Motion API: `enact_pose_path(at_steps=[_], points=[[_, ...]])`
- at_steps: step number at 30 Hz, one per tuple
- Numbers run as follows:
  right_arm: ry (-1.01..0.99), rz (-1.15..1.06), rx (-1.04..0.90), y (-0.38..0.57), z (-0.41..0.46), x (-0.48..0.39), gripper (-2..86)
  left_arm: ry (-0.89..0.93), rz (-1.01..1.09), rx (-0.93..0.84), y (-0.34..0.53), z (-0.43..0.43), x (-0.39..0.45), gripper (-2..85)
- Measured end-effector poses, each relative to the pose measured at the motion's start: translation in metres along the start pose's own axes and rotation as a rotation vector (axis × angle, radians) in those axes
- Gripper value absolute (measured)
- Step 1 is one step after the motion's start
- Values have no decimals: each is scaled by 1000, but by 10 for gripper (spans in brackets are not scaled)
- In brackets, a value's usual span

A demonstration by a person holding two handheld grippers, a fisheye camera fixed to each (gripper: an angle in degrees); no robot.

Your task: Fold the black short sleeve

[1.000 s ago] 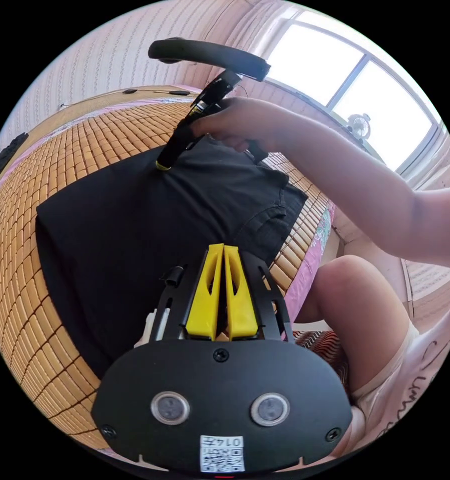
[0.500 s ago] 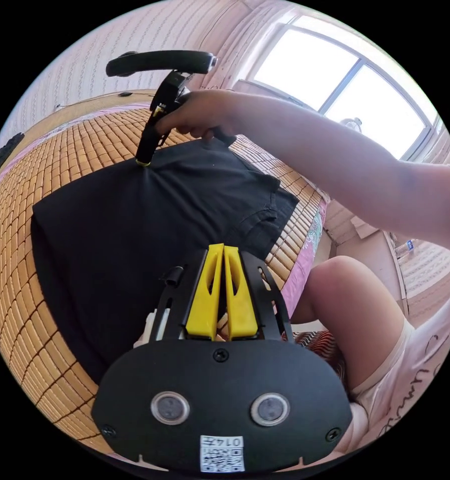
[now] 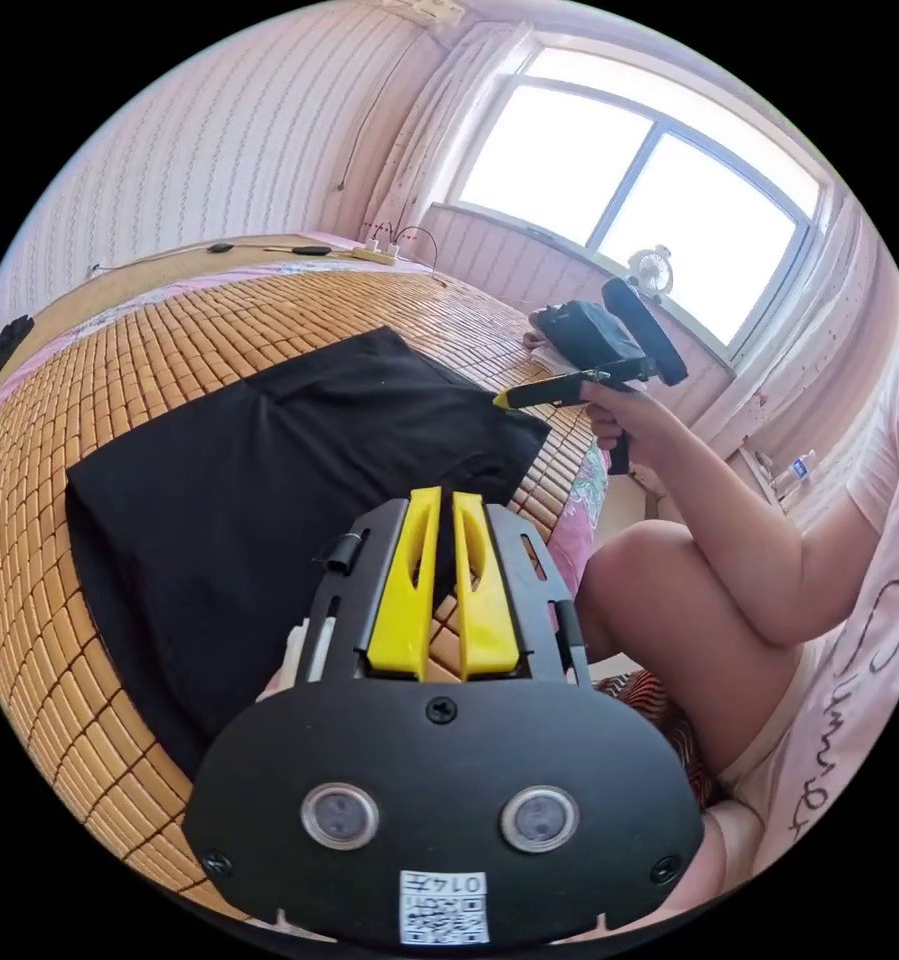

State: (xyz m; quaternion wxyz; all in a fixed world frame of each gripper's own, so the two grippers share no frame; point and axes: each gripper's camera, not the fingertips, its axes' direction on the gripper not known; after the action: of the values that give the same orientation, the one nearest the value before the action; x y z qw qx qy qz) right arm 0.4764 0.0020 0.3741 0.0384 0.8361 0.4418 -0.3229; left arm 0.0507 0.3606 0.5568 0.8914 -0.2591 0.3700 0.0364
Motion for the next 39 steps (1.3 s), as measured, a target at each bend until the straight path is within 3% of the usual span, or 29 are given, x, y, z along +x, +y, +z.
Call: enact_pose_path(at_steps=[3,7,13,26,33,39], points=[[-194,65,-44,6,-1,47,99,-86,77,-6,1,1,20,52],[-49,78,-61,19,-2,82,113,-152,103,-3,-11,13,44,73],[-204,37,-164,28,10,127,22,-69,197,-95,-54,66,82,147],[-729,-13,55,47,9,235,7,-178,420,-298,-102,162,159,198],[-789,-158,59,45,11,242,17,-378,397,-300,-95,172,172,52],[-800,125,192,56,16,297,83,-317,388,-285,-82,145,174,5]])
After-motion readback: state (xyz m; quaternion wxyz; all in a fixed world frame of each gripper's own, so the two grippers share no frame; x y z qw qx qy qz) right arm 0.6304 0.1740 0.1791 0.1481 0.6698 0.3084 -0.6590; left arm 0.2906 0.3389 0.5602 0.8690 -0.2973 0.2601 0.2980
